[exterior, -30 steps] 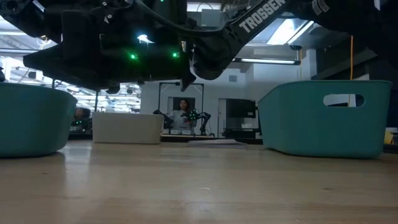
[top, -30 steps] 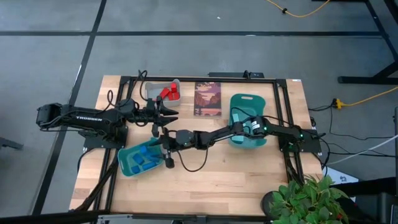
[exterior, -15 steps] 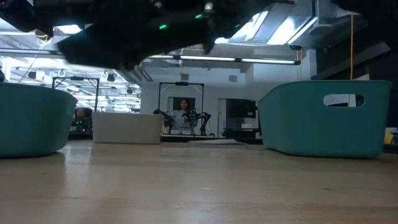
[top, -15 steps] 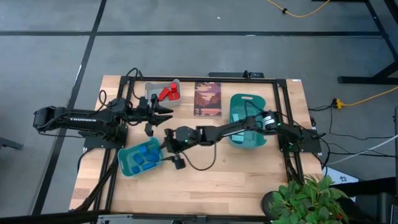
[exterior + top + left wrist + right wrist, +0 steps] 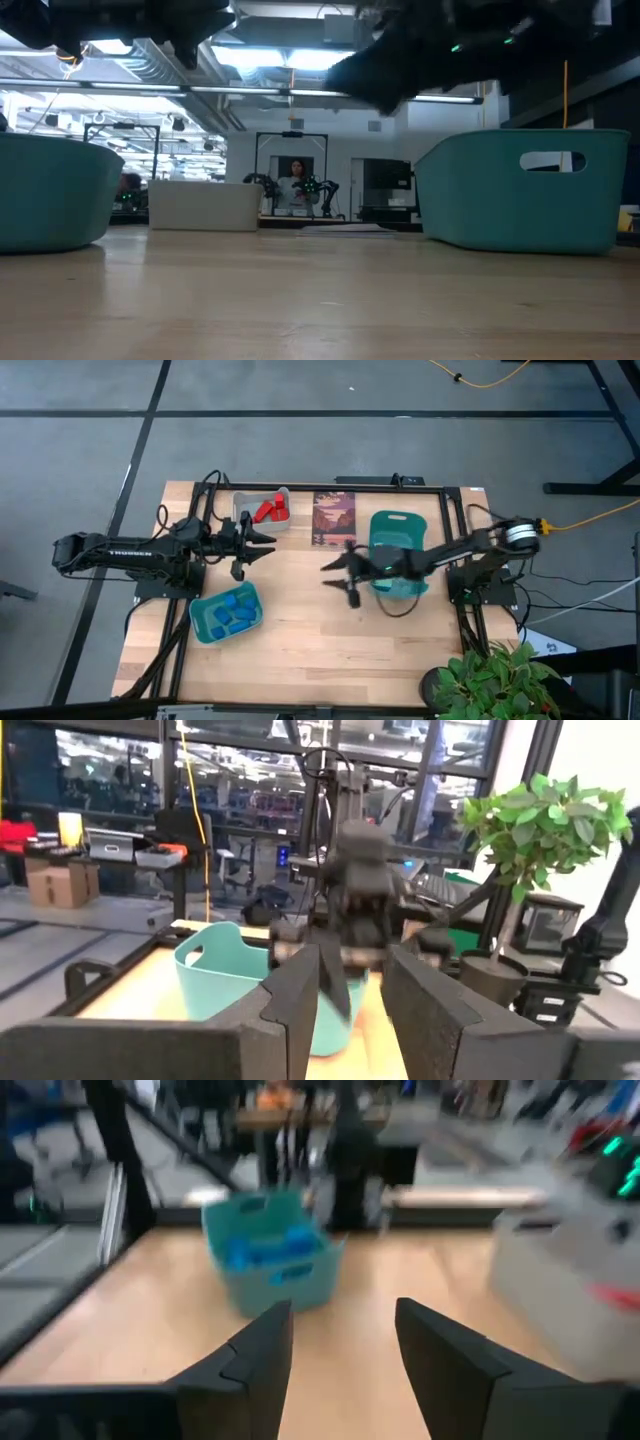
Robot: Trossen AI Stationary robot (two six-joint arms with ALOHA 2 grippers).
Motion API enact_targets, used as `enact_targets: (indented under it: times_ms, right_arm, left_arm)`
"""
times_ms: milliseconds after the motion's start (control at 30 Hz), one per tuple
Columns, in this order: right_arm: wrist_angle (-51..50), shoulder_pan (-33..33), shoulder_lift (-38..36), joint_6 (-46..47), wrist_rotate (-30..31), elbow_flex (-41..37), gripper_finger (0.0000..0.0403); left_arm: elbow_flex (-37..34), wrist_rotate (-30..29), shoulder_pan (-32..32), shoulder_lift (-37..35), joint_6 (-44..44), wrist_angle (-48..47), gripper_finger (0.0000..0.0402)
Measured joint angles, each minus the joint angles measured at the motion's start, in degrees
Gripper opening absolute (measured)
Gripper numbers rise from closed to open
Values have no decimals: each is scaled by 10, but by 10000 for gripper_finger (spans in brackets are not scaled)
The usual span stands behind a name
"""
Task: Sort & place blocks by color
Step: Return To Home Position
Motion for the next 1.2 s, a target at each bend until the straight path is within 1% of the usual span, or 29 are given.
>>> enact_targets:
  times_ms: [67,167,333,433,500,600,633,667,700,767,833,900,1067,1200]
  right_arm:
    - [20,-1,-46,-1,4,-28,183]
    - [19,-3,-117,-2,4,-38,183]
    - [-57,-19,-225,-29,9,-38,180]
    - [-116,-26,-274,-30,18,-38,155]
    - [-146,-27,-297,-30,29,-38,119]
    - [-181,-27,-325,-29,36,-38,40]
    - [-194,-27,-333,-30,36,-38,20]
    - [-203,-27,-341,-30,36,-38,13]
    - [-214,-26,-347,-28,39,-38,11]
    - [-229,-27,-359,-25,45,-38,6]
    - [-235,-27,-368,-26,46,-38,4]
    - [-238,-27,-375,-28,46,-38,3]
    - [-244,-27,-383,-29,46,-38,2]
    - [-251,-27,-383,-28,46,-38,2]
  left_arm:
    - [0,0,0,0,9,2,111]
    - [0,-3,0,0,18,6,111]
    - [0,-3,1,-1,19,11,111]
    - [0,29,1,0,33,9,111]
    - [0,41,0,0,30,6,108]
    - [0,38,-4,0,18,2,81]
    - [0,35,-7,0,18,0,66]
    - [0,32,-9,0,18,-3,47]
    - [0,23,-11,0,17,-6,26]
    - [0,-2,-16,0,16,-8,8]
    - [0,-20,-16,0,21,-6,4]
    - [0,-22,-16,0,24,-5,1]
    - [0,-22,-13,0,24,-4,0]
    - [0,-10,-17,-5,25,-2,0]
